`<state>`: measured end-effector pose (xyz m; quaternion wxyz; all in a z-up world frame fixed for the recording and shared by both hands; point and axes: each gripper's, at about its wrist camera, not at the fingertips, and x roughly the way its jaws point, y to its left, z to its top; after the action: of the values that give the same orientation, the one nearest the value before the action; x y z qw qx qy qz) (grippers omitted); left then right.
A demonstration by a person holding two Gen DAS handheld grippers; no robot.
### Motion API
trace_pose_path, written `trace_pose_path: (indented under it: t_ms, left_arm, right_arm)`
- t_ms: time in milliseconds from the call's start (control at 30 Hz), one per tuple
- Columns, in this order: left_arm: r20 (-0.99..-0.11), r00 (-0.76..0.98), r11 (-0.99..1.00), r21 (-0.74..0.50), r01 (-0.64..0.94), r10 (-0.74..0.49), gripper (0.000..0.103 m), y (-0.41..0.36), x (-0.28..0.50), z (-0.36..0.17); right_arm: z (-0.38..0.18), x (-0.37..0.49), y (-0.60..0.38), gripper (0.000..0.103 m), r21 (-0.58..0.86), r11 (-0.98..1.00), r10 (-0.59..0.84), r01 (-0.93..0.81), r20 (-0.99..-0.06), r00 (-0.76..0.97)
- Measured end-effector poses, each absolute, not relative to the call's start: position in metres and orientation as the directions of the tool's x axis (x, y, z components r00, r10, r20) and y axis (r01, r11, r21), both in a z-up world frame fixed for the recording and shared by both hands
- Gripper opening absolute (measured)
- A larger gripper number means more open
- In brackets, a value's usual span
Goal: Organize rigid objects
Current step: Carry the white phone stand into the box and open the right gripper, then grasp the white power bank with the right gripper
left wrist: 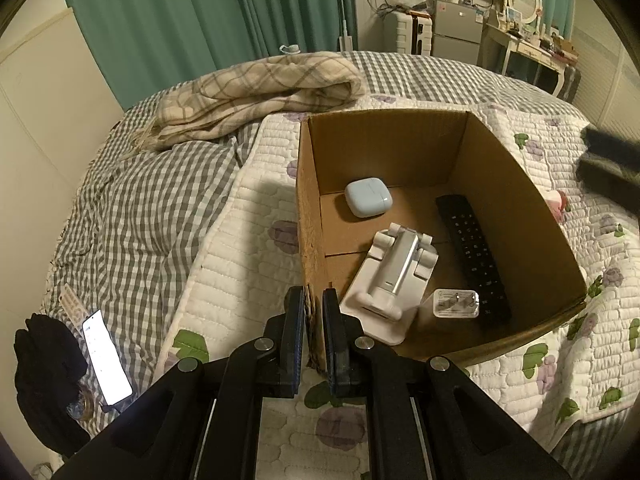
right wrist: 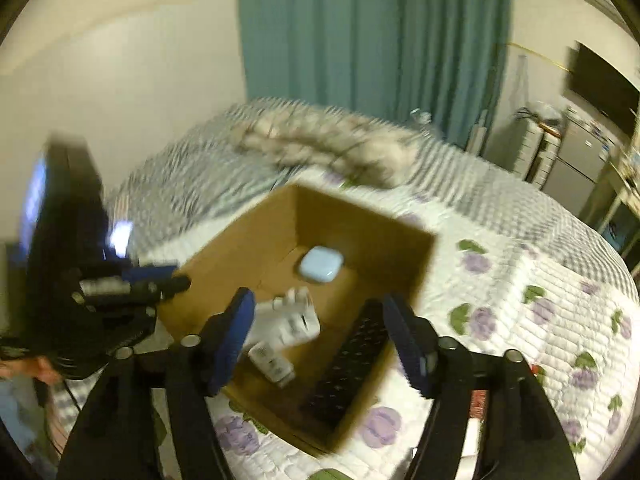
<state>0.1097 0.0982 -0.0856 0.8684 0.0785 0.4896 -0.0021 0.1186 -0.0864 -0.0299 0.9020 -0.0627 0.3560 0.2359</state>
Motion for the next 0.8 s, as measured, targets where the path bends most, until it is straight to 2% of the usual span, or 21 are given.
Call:
trace_pose_path:
  t_ms: [133,267,333,467,600,800]
  left_arm:
    - [-0.849,0.523,0.987,0.14,0.08,0.078,0.009,0.096,0.108,-0.085]
    - [-0.848,0.523,0.986,0.143,0.08,0.081,0.009,0.096,0.108,-0.085]
    - [-0.848,0.523,0.986,0.148,0.08,0.085,0.009,0.095,0.108,-0.085]
    - [-0.847,0.523,0.984,0.158,0.081,0.093,0.009,0.096,0.107,-0.085]
    - [-0.847,0.523,0.983,0.166,0.08,0.1,0.009,0.095,0.108,-0.085]
    - [-0.848,0.521,0.984,0.158,0.08,0.094,0.009,0.095,0.107,-0.085]
  right_arm:
    - [-0.006,0.115,-0.136,0.08,0.014,0.938,0.279,-0.347,-0.624,0.73]
    - [-0.013,0.116,-0.179,0.084,-0.013,0.973,0.17,-0.231,-0.638,0.751]
    - [-0.03,0.118,-0.196,0.088,-0.014,0.983,0.127,-0.185,-0.674,0.728]
    - [-0.082,0.118,-0.211,0.088,-0.041,0.989,0.06,-0.139,-0.757,0.65]
    - [-0.129,0.119,-0.217,0.088,-0.03,0.988,0.062,-0.152,-0.822,0.565]
    - [-0.176,0.125,-0.22,0.088,-0.003,0.991,0.065,-0.135,-0.865,0.498]
